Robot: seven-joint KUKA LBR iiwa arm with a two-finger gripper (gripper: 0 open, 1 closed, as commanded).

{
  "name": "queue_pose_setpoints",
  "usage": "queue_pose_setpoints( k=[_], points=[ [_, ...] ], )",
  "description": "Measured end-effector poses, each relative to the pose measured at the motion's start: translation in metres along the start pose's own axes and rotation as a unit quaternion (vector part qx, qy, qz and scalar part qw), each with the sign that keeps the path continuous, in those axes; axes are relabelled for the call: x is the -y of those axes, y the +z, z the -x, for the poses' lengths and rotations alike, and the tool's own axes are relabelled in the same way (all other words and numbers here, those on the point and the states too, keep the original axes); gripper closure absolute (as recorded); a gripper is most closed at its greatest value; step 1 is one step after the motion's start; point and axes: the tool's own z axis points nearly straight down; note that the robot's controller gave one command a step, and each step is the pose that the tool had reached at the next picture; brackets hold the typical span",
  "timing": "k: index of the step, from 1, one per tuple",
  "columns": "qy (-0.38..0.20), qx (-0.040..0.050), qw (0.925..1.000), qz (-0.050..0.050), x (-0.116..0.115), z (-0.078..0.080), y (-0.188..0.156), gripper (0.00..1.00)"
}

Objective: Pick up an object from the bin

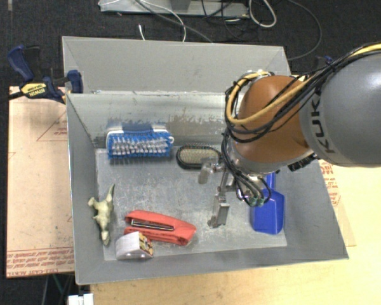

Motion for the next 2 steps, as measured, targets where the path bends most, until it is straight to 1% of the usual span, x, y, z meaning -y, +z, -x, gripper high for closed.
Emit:
queue_pose_setpoints(
  k=[1, 2],
  points=[
    [-0.025, -0.0069, 0.9997, -0.001, 0.002, -0.025, 0.035, 0.0],
    [-0.015, 0.0011, 0.9999, 0.001, -0.024, -0.033, 0.062, 0.0]
  ],
)
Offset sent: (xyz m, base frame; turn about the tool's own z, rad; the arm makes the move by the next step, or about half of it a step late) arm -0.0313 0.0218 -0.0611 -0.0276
